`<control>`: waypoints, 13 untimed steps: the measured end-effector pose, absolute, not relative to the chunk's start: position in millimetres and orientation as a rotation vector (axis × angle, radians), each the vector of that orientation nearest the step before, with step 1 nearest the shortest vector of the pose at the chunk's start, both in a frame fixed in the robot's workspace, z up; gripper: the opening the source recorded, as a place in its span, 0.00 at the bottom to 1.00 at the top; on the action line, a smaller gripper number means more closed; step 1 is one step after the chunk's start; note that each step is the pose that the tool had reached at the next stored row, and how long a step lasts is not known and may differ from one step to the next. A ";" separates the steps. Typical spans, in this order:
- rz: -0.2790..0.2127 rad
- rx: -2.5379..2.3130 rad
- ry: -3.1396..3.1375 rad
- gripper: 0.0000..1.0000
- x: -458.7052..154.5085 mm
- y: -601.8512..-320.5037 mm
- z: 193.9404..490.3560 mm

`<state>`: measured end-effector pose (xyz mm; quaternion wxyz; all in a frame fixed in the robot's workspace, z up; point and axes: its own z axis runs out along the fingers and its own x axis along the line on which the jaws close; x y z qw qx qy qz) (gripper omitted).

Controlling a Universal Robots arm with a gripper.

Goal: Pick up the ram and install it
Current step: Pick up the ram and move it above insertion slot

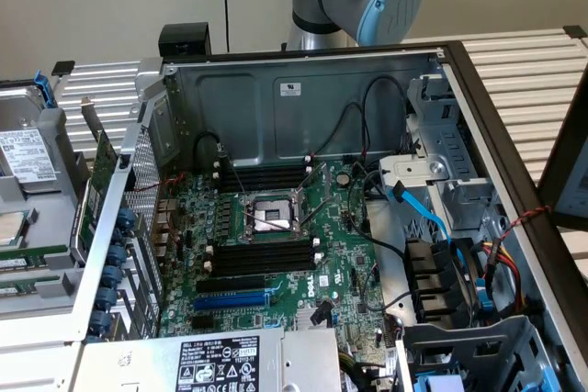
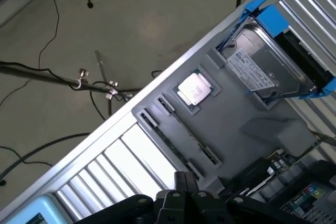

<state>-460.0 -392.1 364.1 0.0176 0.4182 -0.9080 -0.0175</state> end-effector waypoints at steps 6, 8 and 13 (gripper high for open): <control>-0.051 1.451 -2.744 0.10 -459.9 -392.1 363.5; -0.050 1.500 -2.717 0.10 -459.9 -392.1 363.3; -0.042 1.624 -2.651 0.10 -460.0 -392.0 362.5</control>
